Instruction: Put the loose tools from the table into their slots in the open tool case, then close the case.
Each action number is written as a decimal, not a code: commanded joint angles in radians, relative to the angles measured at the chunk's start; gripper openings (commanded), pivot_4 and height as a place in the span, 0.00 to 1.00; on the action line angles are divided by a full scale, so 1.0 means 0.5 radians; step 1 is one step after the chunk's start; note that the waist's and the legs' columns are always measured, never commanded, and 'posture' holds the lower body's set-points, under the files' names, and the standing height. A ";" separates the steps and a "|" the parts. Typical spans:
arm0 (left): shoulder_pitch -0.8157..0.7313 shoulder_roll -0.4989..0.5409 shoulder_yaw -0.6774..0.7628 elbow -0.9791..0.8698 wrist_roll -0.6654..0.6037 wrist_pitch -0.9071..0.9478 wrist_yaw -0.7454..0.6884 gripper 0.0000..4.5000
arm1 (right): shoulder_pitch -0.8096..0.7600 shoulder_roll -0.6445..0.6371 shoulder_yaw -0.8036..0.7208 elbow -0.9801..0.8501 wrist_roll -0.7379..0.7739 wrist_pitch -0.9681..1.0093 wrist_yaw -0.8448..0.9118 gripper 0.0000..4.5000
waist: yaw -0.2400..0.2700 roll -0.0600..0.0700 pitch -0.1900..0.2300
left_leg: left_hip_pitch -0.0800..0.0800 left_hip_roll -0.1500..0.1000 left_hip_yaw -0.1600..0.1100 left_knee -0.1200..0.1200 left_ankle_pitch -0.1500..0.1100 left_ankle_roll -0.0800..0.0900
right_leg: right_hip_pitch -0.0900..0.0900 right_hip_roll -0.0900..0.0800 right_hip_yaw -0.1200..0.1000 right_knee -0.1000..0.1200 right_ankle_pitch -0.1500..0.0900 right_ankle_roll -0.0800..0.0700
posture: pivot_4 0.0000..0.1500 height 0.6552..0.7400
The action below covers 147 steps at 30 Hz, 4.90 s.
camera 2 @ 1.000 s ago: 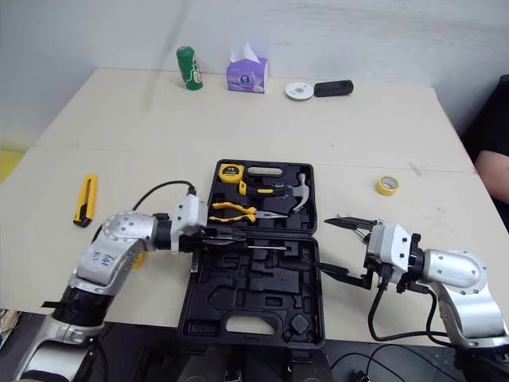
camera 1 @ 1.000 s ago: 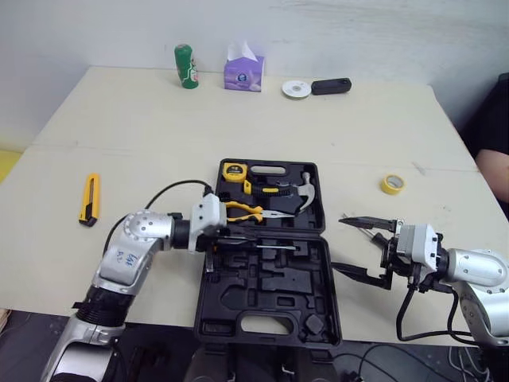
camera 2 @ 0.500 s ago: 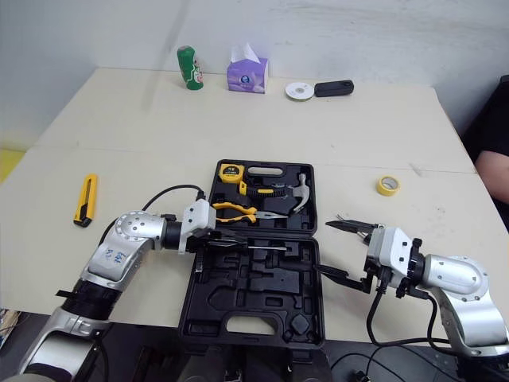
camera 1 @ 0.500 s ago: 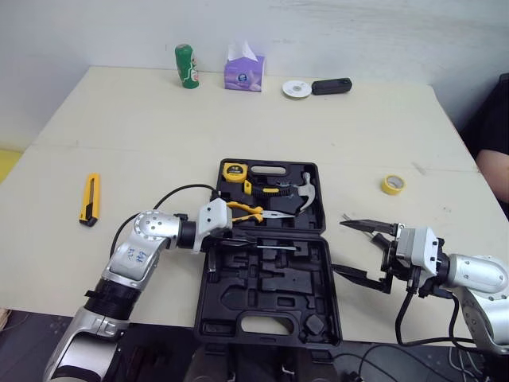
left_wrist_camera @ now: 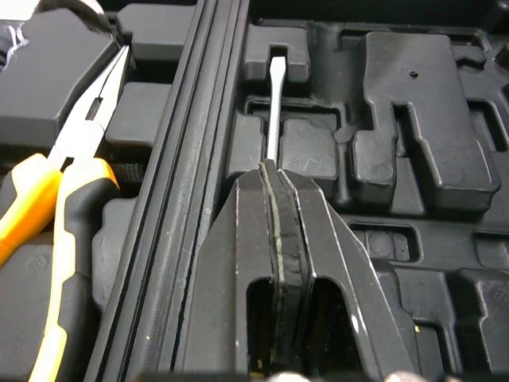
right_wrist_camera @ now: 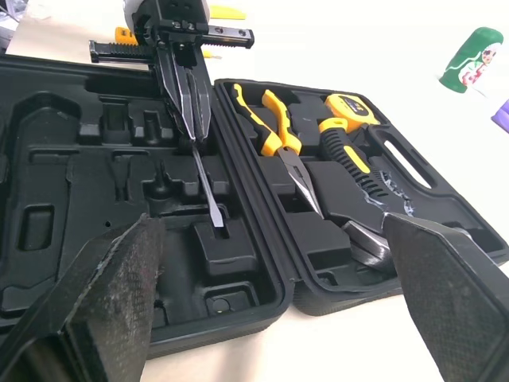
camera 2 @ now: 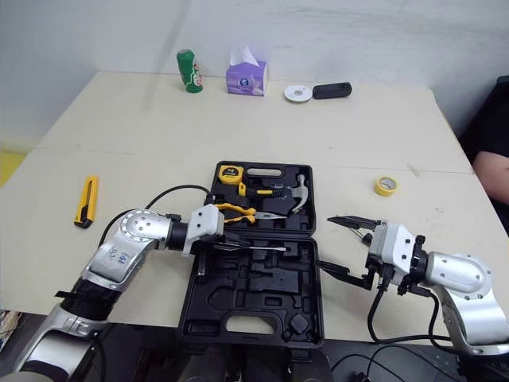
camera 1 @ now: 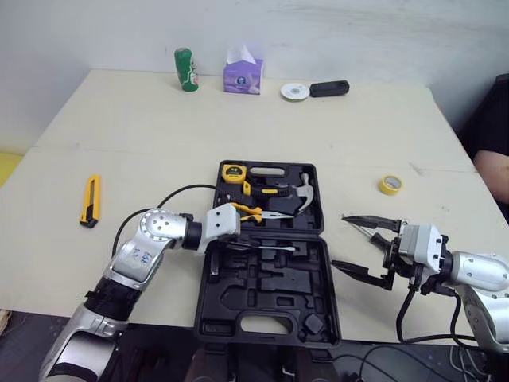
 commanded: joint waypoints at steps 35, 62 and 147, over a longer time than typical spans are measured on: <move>0.109 0.292 0.728 -0.015 -0.475 -0.133 -0.179 0.02 | 0.057 -0.057 -0.246 0.077 -0.003 -0.097 -0.025 1.00 | -0.037 0.019 -0.016 | 0.015 0.002 0.003 -0.034 -0.002 -0.009 | 0.003 0.001 0.001 -0.013 -0.007 -0.007 | 1.00 1.00; 0.946 0.843 2.078 1.752 -0.469 -0.671 0.393 0.99 | 0.754 0.062 -1.373 1.690 -0.089 -1.018 -0.505 1.00 | -0.046 0.017 -0.009 | 0.019 0.000 0.007 -0.068 -0.011 -0.029 | -0.006 0.000 0.004 -0.030 -0.008 -0.008 | 1.00 1.00; 0.389 0.466 0.622 -1.062 -1.378 0.689 0.053 0.99 | -0.176 -0.448 -0.026 0.748 -0.246 0.848 0.029 1.00 | -0.037 0.019 -0.008 | 0.013 -0.002 0.006 -0.046 0.004 -0.012 | 0.003 0.004 0.003 -0.026 -0.004 -0.002 | 1.00 1.00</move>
